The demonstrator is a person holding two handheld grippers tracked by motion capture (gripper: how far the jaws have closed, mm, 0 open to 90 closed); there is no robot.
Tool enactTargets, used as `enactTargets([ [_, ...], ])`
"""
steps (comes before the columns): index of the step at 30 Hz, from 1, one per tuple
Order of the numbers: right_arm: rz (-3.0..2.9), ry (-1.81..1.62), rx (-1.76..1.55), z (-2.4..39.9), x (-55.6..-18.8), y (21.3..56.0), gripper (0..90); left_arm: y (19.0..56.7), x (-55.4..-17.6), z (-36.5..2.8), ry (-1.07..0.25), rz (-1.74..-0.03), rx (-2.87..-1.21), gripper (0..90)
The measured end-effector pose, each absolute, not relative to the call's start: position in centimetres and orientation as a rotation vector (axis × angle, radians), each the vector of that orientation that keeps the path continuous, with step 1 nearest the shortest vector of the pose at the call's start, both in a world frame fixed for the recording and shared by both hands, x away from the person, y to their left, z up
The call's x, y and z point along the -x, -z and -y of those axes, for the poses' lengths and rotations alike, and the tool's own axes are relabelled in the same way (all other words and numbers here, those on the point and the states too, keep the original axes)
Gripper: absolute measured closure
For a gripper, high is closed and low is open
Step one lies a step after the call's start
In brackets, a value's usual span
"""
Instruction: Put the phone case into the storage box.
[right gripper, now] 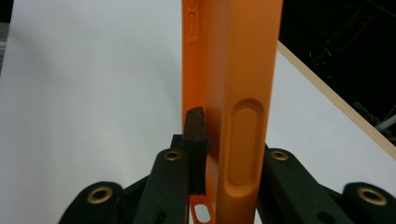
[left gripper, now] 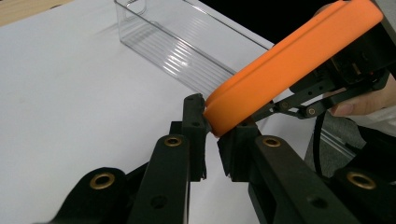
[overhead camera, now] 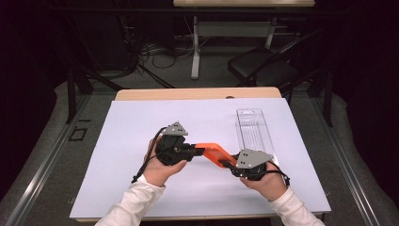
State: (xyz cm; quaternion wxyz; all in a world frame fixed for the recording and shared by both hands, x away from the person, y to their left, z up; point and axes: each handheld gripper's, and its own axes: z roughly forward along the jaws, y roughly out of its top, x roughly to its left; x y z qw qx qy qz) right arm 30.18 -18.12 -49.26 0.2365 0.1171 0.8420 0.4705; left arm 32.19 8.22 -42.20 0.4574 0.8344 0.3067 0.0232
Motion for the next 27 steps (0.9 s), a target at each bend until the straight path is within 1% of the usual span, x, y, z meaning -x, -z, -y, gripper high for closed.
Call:
enactTargets([
  [7,-2.303,-1.293,-0.334,18.04,-30.18,49.17,69.7,42.22,-32.37,-8.08,-0.038,-0.786,-2.065,81.5],
  [14,-2.289,-1.304,-0.337,18.08,-30.19,49.05,64.1,42.25,-32.64,-8.12,-0.020,-0.822,-2.056,81.5],
  [17,-2.278,-1.304,-0.344,18.11,-30.26,49.04,59.9,42.24,-32.75,-8.22,-0.007,-0.840,-2.051,81.5],
  [27,-2.246,-1.319,-0.367,18.22,-30.23,48.78,52.0,42.17,-33.06,-8.47,0.011,-0.879,-2.045,81.5],
])
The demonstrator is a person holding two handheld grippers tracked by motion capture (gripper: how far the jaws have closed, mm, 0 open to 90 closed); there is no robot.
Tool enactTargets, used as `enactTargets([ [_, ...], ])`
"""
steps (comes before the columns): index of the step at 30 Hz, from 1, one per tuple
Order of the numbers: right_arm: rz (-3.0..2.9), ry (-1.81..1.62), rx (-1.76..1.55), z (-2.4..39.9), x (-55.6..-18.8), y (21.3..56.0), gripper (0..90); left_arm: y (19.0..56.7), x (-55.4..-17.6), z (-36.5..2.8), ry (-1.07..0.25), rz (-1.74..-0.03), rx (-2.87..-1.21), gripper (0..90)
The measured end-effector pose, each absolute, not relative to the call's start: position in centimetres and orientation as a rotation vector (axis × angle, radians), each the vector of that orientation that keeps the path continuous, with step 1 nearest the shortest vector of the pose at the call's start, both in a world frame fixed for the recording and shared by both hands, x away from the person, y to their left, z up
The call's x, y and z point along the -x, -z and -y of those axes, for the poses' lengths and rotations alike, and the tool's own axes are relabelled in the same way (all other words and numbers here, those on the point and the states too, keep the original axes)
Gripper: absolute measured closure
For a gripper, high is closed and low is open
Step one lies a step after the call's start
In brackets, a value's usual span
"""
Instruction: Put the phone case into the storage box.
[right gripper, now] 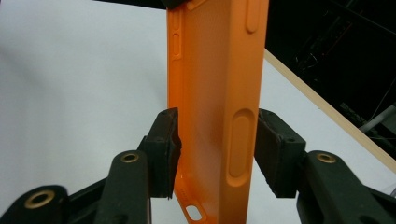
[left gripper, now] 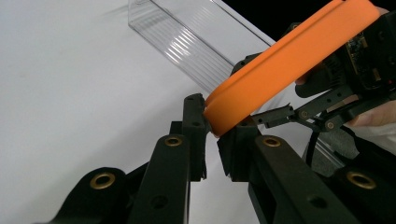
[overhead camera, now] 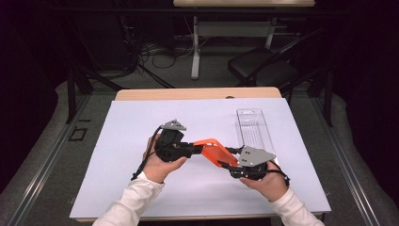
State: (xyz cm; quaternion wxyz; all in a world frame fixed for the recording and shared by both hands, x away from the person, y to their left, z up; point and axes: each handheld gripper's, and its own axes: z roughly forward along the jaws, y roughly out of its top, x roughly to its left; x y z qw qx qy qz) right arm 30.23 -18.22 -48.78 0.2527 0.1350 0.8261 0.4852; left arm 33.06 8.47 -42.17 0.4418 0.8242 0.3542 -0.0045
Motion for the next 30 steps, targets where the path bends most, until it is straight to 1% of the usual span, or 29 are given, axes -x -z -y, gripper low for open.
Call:
enactTargets([
  [12,-2.203,-1.324,-0.362,18.1,-29.7,48.2,47.6,41.7,-33.4,-8.6,0.014,-0.915,-2.063,81.5],
  [15,-2.195,-1.320,-0.370,18.1,-29.7,48.1,45.3,41.7,-33.5,-8.7,0.011,-0.934,-2.065,81.5],
  [30,-2.174,-1.288,-0.407,18.3,-29.8,48.0,45.1,41.1,-34.6,-8.7,0.053,-1.066,-2.089,81.4],
])
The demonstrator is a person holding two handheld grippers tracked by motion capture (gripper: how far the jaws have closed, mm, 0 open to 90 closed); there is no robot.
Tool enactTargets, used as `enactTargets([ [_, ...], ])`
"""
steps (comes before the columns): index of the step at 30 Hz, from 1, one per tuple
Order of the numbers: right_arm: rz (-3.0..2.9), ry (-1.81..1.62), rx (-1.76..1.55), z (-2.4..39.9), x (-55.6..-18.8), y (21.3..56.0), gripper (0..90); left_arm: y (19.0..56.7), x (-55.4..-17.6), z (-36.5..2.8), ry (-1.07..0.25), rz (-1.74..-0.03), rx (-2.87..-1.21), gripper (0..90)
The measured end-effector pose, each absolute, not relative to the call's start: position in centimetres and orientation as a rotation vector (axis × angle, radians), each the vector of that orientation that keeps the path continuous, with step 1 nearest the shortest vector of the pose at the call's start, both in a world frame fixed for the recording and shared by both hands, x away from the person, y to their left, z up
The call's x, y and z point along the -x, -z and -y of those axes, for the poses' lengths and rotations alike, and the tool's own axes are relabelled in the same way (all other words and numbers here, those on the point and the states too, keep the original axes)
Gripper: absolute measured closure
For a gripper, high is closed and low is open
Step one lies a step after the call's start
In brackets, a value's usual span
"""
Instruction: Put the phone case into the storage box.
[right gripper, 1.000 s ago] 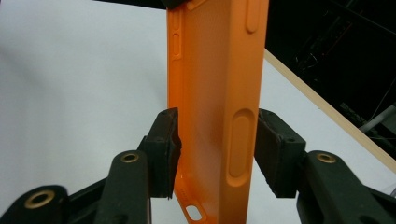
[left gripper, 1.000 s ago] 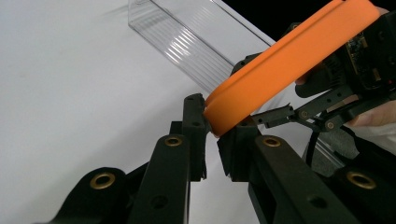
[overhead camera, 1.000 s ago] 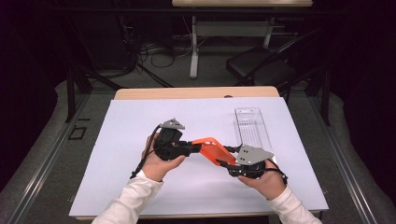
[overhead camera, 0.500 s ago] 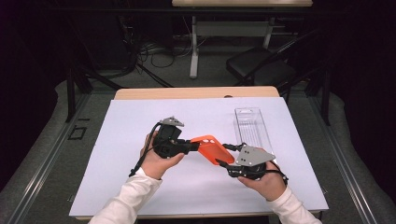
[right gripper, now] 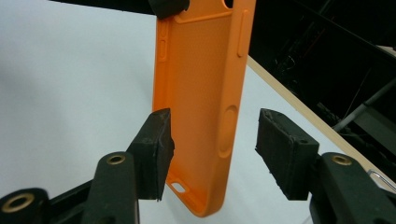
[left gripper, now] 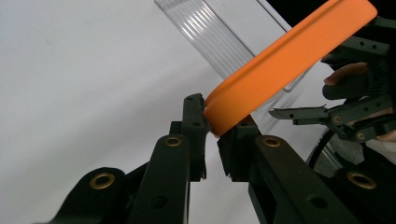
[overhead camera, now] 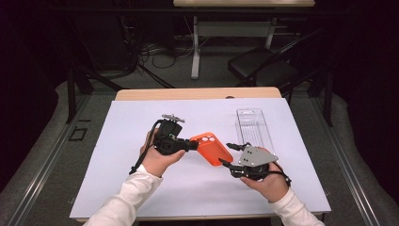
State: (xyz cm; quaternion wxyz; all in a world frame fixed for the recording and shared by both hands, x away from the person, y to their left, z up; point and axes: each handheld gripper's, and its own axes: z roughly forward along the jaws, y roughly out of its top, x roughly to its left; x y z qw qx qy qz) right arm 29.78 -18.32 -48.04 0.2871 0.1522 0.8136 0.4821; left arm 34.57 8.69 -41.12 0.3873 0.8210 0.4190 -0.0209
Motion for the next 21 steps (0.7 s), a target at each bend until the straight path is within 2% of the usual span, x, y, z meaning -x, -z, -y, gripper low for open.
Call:
enactTargets([
  [14,-2.182,-1.278,-0.455,18.6,-29.7,47.9,48.2,41.2,-35.7,-8.4,0.109,-1.168,-2.122,81.4],
  [21,-2.190,-1.271,-0.473,18.5,-29.8,47.9,49.9,41.1,-36.2,-8.2,0.090,-1.199,-2.147,81.3],
])
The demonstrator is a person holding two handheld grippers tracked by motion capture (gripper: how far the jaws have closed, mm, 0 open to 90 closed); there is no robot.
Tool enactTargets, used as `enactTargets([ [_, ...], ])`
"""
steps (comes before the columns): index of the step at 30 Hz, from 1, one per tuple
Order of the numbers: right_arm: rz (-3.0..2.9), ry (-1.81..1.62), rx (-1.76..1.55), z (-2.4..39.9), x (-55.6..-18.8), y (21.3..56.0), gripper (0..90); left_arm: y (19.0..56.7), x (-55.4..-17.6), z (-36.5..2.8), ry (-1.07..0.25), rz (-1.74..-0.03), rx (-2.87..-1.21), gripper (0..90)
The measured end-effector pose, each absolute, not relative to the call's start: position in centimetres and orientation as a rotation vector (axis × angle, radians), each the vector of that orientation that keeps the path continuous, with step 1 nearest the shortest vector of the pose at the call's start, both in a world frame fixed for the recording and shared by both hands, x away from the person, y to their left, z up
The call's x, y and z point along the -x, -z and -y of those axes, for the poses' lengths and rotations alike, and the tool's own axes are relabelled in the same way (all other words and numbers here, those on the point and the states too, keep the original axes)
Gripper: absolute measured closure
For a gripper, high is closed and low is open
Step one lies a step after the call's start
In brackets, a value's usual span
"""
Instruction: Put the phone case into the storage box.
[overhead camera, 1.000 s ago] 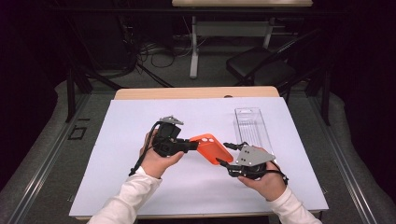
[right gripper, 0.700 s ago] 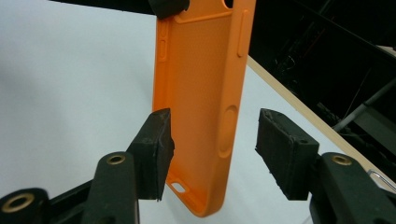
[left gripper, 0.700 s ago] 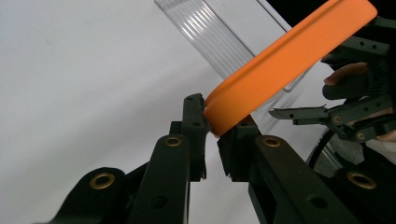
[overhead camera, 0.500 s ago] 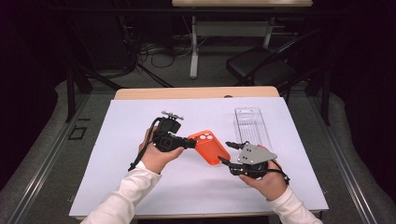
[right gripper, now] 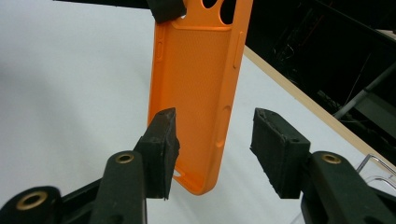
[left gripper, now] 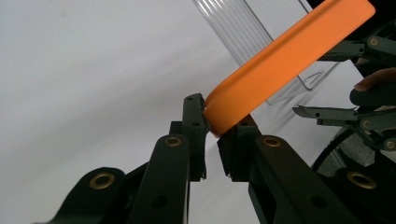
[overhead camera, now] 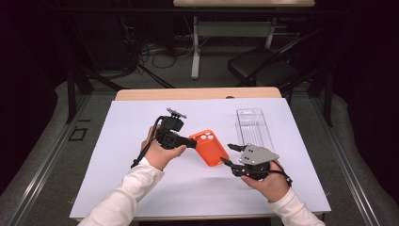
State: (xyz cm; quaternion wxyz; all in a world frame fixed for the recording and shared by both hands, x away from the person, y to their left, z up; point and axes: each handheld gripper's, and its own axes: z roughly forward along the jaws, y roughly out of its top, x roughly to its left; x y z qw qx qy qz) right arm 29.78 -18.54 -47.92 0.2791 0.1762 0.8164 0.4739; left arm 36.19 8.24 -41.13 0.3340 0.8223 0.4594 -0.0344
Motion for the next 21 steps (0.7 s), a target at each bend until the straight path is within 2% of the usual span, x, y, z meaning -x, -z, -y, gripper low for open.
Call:
enactTargets([
  [21,-2.262,-1.236,-0.529,17.9,-30.4,46.5,48.9,40.9,-36.4,-7.9,0.078,-1.222,-2.198,81.3],
])
